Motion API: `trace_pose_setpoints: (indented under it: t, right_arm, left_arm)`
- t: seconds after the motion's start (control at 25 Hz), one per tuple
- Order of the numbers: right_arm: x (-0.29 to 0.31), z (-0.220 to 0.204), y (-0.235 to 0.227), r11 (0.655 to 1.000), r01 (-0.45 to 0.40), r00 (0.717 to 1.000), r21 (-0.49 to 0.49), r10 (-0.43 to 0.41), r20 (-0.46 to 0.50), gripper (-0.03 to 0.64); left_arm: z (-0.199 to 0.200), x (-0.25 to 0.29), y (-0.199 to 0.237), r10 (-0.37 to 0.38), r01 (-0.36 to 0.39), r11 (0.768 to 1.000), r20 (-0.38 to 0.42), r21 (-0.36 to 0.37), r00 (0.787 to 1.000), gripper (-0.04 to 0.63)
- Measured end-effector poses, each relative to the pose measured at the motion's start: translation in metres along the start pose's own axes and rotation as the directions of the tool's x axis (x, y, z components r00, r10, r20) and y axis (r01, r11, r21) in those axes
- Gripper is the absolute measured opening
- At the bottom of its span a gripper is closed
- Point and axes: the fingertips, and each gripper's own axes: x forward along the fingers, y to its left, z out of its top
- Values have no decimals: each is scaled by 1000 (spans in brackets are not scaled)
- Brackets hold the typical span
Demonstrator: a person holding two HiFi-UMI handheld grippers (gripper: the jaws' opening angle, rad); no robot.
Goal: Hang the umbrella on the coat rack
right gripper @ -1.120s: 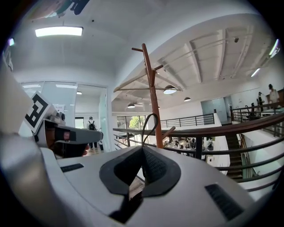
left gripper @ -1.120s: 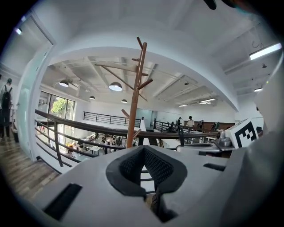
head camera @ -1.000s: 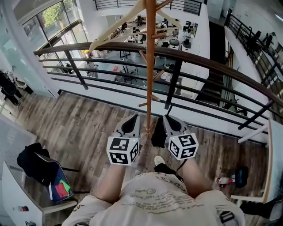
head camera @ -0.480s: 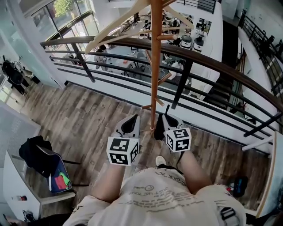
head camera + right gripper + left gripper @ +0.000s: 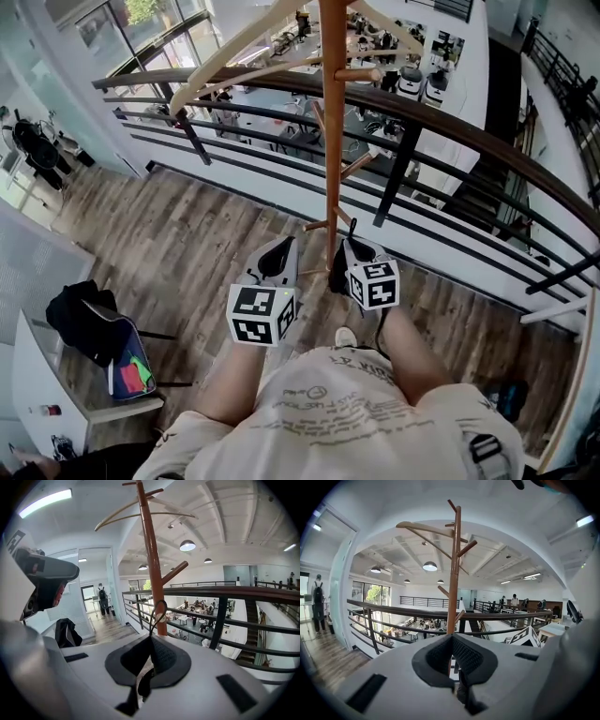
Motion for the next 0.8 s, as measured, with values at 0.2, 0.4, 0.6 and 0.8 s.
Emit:
trace_pose_setpoints:
  t: [0.2, 0.4, 0.6, 0.8]
  right_arm:
    - [11, -6, -6, 1000, 3, 999, -7, -4, -34, 2]
    - [20, -12, -7, 1000, 6, 999, 5, -6, -52, 3]
    - [21, -10, -7, 1000, 10, 999, 10, -10, -45, 2]
    - [22, -14, -10, 999, 24, 998, 22, -22, -61, 3]
  left_arm:
    - [-3, 5, 6, 21, -22, 1000, -15, -8, 1000, -2]
    - [-8, 10, 12, 31, -31, 999, -27, -14, 999, -2]
    - [-8, 15, 13, 25, -26, 1000, -28, -11, 999, -2]
    - [-8, 17, 10, 18, -18, 1000, -34, -6, 999, -2]
